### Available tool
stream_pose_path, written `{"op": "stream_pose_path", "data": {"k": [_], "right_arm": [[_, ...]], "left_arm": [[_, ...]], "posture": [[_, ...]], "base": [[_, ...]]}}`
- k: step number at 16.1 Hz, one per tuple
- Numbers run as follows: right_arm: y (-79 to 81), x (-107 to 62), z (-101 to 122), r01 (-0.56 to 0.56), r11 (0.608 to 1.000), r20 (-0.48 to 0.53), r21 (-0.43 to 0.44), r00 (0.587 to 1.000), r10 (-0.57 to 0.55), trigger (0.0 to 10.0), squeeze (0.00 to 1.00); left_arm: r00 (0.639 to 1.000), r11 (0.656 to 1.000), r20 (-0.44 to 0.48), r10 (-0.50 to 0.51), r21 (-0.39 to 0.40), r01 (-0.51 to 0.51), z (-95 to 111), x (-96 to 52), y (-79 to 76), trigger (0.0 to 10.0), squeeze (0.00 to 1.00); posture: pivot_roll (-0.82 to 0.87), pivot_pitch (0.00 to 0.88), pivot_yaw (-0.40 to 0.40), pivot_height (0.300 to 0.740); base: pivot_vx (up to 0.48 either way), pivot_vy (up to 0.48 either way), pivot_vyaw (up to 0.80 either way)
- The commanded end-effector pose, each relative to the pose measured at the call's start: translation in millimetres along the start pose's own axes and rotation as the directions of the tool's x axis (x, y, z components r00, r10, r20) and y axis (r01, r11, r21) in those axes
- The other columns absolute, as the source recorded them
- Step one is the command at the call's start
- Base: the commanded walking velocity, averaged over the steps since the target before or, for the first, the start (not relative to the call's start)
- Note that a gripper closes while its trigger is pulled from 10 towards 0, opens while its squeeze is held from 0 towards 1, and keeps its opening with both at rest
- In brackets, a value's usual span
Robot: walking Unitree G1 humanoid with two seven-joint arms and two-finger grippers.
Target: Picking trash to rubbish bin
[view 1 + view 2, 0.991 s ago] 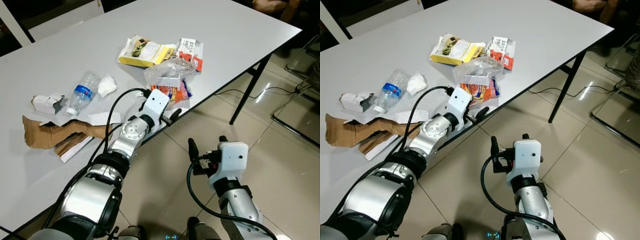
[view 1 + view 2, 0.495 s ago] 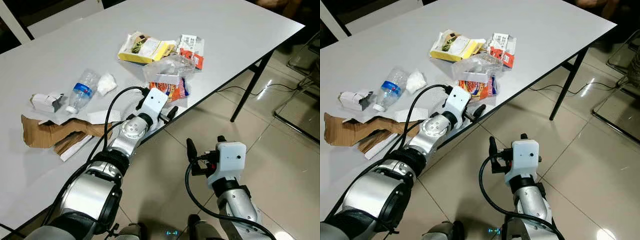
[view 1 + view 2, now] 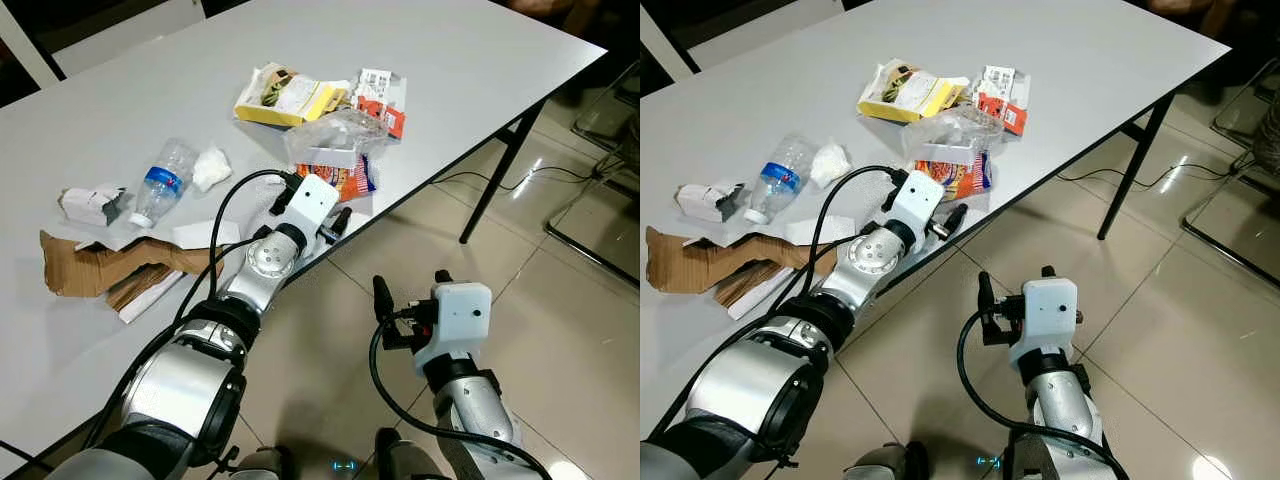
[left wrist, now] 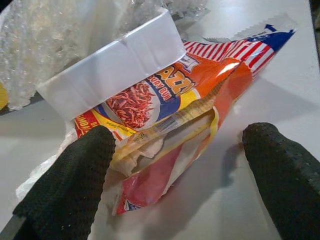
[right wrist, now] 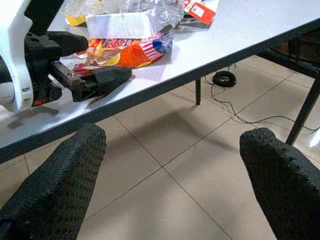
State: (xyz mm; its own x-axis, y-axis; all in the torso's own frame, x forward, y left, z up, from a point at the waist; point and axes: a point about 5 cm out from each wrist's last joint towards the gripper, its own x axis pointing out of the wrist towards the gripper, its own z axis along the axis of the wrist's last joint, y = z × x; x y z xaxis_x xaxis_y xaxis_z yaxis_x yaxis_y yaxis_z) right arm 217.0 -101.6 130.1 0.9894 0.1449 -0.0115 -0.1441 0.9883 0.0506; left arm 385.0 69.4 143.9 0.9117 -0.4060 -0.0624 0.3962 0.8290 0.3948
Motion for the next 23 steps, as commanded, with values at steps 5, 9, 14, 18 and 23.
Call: {"op": "stream_pose_path", "data": {"k": [5, 9, 14, 18, 23], "right_arm": [[3.8, 2.1, 3.7, -0.005, 1.0, 0.013, 0.009, 1.0, 0.004, 10.0, 0.0], [3.6, 2.8, 3.8, -0.002, 1.0, 0.016, 0.008, 1.0, 0.001, 10.0, 0.0], [3.8, 3.7, 2.9, -0.002, 1.0, 0.013, 0.008, 1.0, 0.002, 10.0, 0.0], [3.0, 3.7, 2.7, 0.0, 1.0, 0.013, 0.006, 1.0, 0.0, 10.0, 0.0], [3.2, 4.4, 2.5, 0.003, 1.0, 0.013, 0.006, 1.0, -0.003, 10.0, 0.0]], "left_arm": [[0.998, 0.999, -0.06, -0.001, 0.037, 0.003, -15.4, -4.5, -7.1, 0.0, 0.0], [0.998, 0.999, -0.063, -0.008, 0.05, 0.011, -16.8, -5.2, -8.1, 0.0, 0.0], [0.998, 0.999, -0.066, -0.008, 0.049, 0.011, -19.0, -6.3, -7.7, 0.0, 0.0], [0.998, 0.999, -0.068, -0.006, 0.052, 0.01, -20.1, -6.9, -7.4, 0.0, 0.0], [0.998, 0.998, -0.067, -0.012, 0.059, 0.016, -19.6, -6.6, -7.6, 0.0, 0.0]], "posture": [[0.04, 0.211, 0.097, 0.74], [0.04, 0.211, 0.1, 0.74], [0.04, 0.209, 0.1, 0.74], [0.04, 0.209, 0.1, 0.74], [0.04, 0.208, 0.101, 0.74]], "base": [[0.0, 0.0, 0.0], [0.0, 0.0, 0.0], [0.0, 0.0, 0.0], [0.0, 0.0, 0.0], [0.0, 0.0, 0.0]]}}
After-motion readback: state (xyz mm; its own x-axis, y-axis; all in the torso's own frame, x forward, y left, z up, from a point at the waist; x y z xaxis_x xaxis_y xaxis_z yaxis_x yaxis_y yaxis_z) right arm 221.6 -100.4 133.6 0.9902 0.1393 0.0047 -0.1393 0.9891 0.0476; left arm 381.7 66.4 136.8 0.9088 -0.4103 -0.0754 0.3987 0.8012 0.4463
